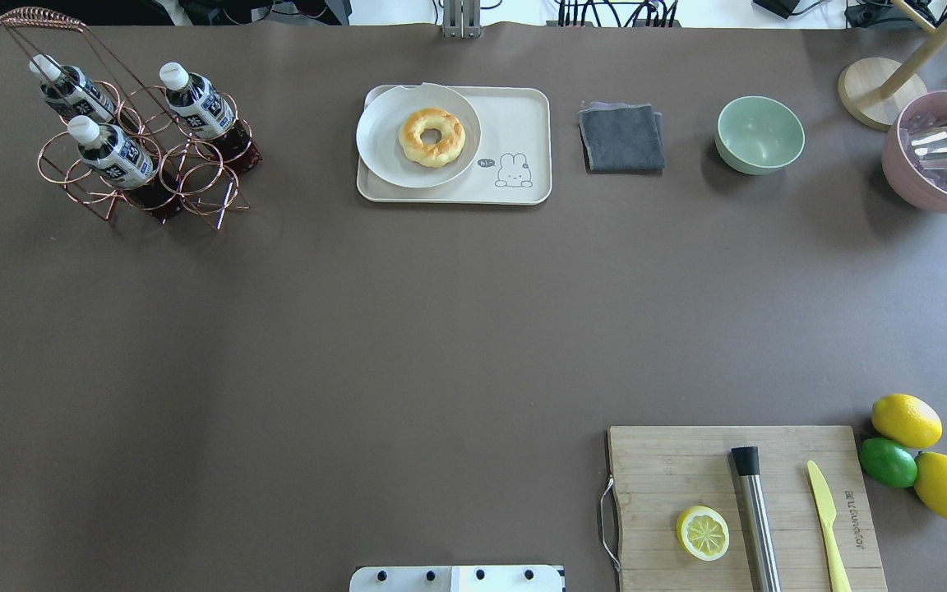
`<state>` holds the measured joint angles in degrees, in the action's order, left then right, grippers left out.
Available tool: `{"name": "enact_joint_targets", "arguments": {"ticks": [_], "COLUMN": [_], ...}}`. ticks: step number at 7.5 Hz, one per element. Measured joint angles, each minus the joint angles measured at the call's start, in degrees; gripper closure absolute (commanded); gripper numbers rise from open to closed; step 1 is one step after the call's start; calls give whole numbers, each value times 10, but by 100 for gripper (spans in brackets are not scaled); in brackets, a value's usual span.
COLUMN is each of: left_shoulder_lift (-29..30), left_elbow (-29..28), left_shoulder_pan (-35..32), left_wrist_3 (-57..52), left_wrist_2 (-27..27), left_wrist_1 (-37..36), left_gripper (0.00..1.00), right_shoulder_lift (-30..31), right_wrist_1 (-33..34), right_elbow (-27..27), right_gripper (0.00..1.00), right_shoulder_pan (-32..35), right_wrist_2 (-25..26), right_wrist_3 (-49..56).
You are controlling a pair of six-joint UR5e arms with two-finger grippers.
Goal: Place tea on tray
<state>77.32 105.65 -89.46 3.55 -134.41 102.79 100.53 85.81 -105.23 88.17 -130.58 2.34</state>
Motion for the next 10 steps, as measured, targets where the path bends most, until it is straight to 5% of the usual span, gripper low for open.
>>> {"name": "enact_joint_targets", "arguments": {"ticks": [10], "left_shoulder_lift": [-4], "left_elbow": [-1], "left_shoulder_pan": [9], "left_wrist_3": [-2], "left_wrist_2": [1], "left_wrist_1": [5], "left_gripper": [3], "right_shoulder_lift": [11], "right_wrist_1": [2], "right_elbow": [-16], "right_gripper": [0], "right_shoulder_pan": [-4], "right_wrist_2": [-2], "right_wrist_3": [0]}}
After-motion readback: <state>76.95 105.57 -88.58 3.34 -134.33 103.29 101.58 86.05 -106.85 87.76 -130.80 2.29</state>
